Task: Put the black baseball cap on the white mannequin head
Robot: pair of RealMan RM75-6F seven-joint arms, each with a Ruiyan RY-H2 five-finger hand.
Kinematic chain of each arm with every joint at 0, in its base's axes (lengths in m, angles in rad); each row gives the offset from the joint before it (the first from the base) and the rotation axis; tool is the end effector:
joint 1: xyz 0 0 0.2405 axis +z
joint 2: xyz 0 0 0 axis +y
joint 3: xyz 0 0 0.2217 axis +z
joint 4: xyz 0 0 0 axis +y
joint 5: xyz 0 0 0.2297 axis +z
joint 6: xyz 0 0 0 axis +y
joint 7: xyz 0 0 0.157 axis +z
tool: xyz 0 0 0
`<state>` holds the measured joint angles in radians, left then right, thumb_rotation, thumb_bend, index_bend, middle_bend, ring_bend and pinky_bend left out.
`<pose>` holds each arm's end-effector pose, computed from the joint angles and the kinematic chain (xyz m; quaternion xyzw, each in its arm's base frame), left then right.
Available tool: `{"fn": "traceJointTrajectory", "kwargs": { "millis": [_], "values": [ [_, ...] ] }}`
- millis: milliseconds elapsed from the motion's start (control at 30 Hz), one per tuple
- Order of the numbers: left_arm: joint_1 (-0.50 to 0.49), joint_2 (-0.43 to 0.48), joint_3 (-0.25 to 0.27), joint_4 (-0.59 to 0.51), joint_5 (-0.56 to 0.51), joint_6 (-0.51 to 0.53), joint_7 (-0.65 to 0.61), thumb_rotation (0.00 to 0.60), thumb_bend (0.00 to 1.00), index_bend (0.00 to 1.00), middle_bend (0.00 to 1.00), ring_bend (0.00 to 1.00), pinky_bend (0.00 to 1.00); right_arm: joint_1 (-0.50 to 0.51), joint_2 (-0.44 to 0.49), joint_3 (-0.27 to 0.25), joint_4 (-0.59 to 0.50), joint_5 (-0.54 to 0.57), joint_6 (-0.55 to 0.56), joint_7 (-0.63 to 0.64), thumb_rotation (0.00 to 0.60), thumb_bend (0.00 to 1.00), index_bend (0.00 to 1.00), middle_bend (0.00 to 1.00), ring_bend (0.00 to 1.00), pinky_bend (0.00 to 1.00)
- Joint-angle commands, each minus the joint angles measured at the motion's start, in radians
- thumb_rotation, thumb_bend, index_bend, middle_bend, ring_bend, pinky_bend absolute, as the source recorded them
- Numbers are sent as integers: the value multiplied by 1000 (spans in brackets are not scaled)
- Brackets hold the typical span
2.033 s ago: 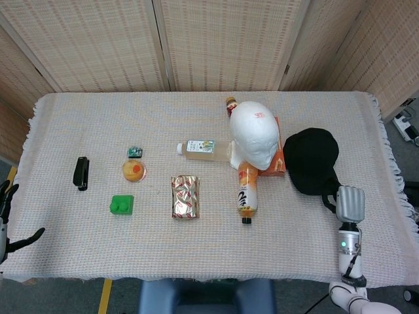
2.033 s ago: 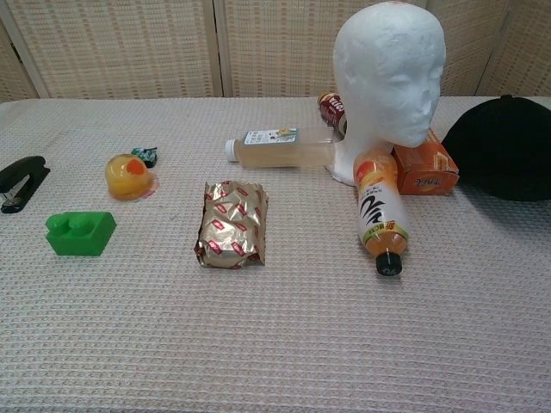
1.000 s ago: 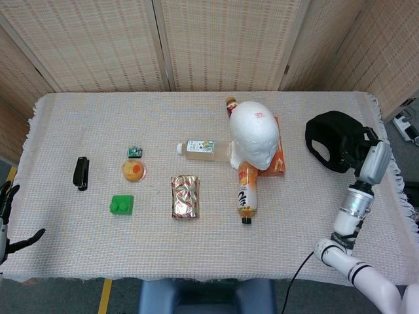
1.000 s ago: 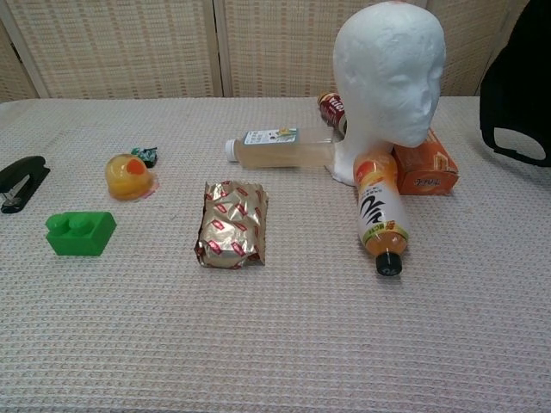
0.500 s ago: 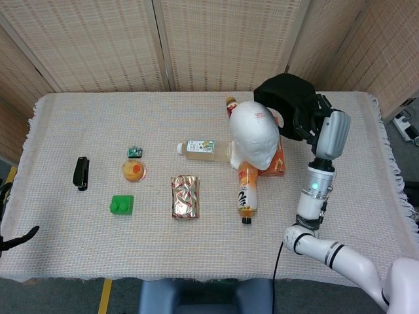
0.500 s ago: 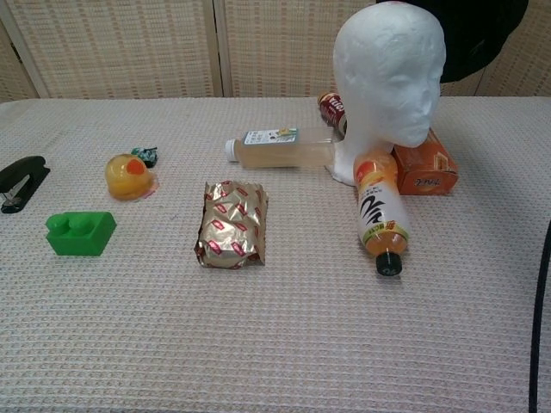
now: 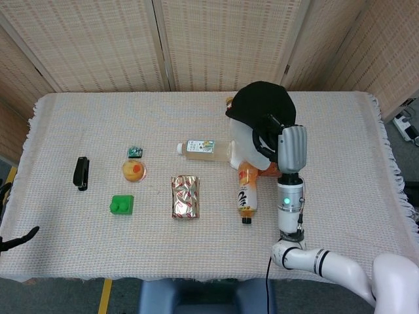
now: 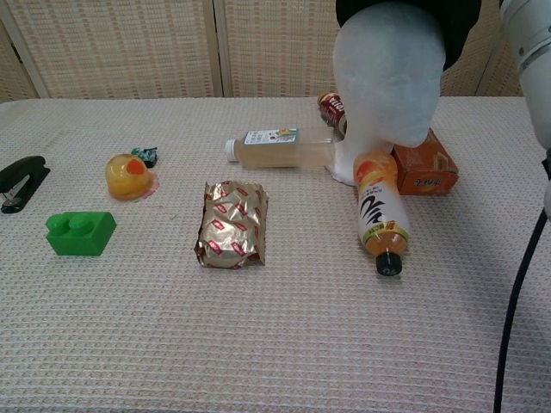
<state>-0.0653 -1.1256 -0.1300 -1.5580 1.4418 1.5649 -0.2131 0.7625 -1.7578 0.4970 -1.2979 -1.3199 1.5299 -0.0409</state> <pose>-0.2980 0.2041 0.1580 -0.5060 -0.4002 -0.4750 0.5985 -0.0498 -0.3753 0.0643 0.4373 -0.3056 0.7076 0.4632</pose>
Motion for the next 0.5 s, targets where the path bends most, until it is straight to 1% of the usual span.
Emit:
{"fn": "traceJointTrajectory", "kwargs": {
  "millis": [33,200,300,500],
  "values": [
    [3,1,0,-3,4,7,0,600,170,0,0,0,211,2,-9,-32,5,-27,-7,-7,600,501,683,1000,1000,1000],
    [4,5,0,-5,2,5,-9,600,170,0,0,0,211,-30,-10,-123,23,-72,-14,-20,600,498,680,1000,1000,1000],
    [4,7,1,-7,1,1,-13,600,170,0,0,0,211,-53,-16,-164,53,-82,-20,-21,600,496,681,1000,1000,1000],
    [5,11,-1,-13,-1,1,-22,600,169,0,0,0,212,-80,-40,-208,123,-89,-38,-8,600,490,685,1000,1000,1000]
  ]
}}
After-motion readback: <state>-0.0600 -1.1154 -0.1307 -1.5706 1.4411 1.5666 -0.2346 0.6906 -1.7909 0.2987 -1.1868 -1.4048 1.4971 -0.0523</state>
